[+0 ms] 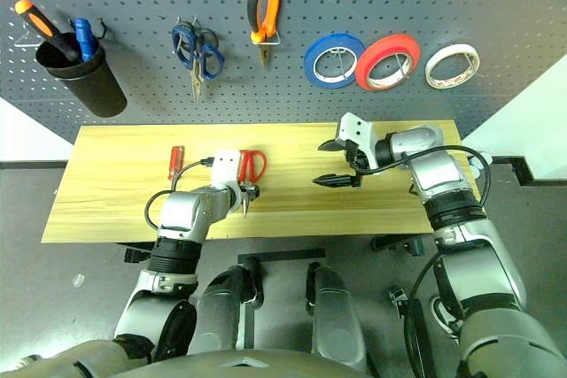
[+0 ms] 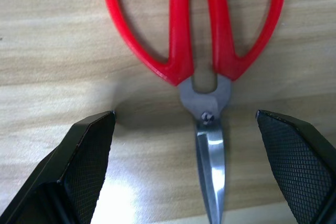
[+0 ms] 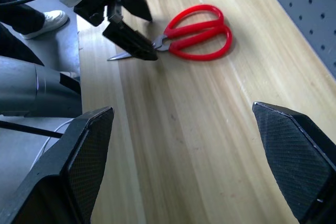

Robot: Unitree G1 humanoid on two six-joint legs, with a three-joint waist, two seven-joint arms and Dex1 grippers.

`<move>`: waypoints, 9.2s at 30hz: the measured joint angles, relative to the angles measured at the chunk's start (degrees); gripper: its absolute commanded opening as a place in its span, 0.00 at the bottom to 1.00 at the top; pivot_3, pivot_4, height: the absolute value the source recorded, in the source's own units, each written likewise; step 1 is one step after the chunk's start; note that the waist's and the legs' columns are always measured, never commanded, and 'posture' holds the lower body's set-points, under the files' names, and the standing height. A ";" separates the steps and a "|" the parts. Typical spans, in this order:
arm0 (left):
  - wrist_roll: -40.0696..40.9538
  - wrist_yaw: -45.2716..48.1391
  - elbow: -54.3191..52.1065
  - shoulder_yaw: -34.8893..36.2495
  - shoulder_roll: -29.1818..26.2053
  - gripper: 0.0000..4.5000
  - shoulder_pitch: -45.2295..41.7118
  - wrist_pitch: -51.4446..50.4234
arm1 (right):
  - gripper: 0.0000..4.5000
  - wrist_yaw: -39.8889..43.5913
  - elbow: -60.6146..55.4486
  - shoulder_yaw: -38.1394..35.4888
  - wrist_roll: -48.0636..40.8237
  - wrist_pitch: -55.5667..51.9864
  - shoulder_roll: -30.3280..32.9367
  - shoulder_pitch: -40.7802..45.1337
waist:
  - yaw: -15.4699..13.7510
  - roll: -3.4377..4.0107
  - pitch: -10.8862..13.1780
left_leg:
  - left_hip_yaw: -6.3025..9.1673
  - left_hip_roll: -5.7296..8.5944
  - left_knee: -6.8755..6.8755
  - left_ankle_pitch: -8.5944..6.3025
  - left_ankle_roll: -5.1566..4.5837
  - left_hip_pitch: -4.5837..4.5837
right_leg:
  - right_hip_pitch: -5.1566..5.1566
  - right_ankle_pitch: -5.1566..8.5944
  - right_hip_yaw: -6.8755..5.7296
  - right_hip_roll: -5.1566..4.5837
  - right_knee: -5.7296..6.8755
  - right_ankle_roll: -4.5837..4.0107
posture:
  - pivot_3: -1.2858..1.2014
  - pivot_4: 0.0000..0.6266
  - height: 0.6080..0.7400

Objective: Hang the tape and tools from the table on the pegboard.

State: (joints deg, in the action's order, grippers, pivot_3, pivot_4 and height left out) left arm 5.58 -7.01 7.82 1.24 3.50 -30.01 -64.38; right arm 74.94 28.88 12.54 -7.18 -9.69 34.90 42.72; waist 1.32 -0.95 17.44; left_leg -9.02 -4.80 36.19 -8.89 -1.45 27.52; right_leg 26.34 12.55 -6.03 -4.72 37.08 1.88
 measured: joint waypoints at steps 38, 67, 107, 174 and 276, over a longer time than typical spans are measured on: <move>1.91 9.24 -15.31 -0.99 -9.56 0.06 6.27 -8.96 | 1.00 -1.39 -1.53 -2.34 -0.38 -0.01 1.49 -0.19 | 2.02 -0.01 0.07 | 0.00 0.04 -0.32 -0.01 0.04 0.13 | 0.14 0.02 -0.03 -0.04 -0.31 0.00 | 0.47 0.45 0.92; 10.80 36.24 -34.74 5.32 -26.21 0.06 36.61 43.97 | 1.00 4.31 -20.24 -11.24 -16.86 -13.93 4.40 -2.07 | 2.64 0.04 -2.96 | -0.03 0.06 -0.55 0.00 0.07 0.88 | 0.53 -0.38 -0.23 0.06 -1.06 0.22 | 0.49 0.20 0.92; 6.88 28.14 -19.53 4.23 -24.58 0.06 14.67 47.61 | 1.00 -0.46 -19.54 -13.78 -22.77 -18.01 2.33 4.85 | 1.00 0.35 -6.55 | -0.15 0.06 0.31 -0.07 -0.15 0.75 | 0.06 -0.69 -0.31 0.41 -0.78 0.56 | 0.48 0.17 0.92; 7.27 14.03 -4.74 11.49 -27.84 0.99 3.60 10.23 | 1.00 -13.03 -10.75 4.08 -8.65 -20.86 -15.24 8.53 | -2.16 0.37 -4.40 | 0.12 0.00 0.88 -0.32 -0.44 0.68 | 0.33 -0.31 -0.26 -0.15 0.00 0.26 | 0.53 0.50 0.92; 25.34 37.28 -17.24 24.31 -38.53 0.20 -1.56 41.19 | 1.00 -1.80 -11.64 -11.76 -22.88 -23.42 -4.91 15.51 | -0.93 -0.06 -6.70 | -0.32 0.07 0.08 0.36 0.25 1.55 | 0.77 -1.16 -0.49 0.40 -1.00 0.69 | 0.54 0.08 0.92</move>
State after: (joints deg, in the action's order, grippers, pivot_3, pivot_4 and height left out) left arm 30.92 30.27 -9.42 25.55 -35.03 -31.58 -23.19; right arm 73.14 17.24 0.78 -30.06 -33.11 29.99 58.23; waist 0.40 -1.01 10.73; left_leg -9.34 -4.73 36.27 -8.52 -1.20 29.07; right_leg 27.11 11.39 -6.52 -4.32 36.08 2.57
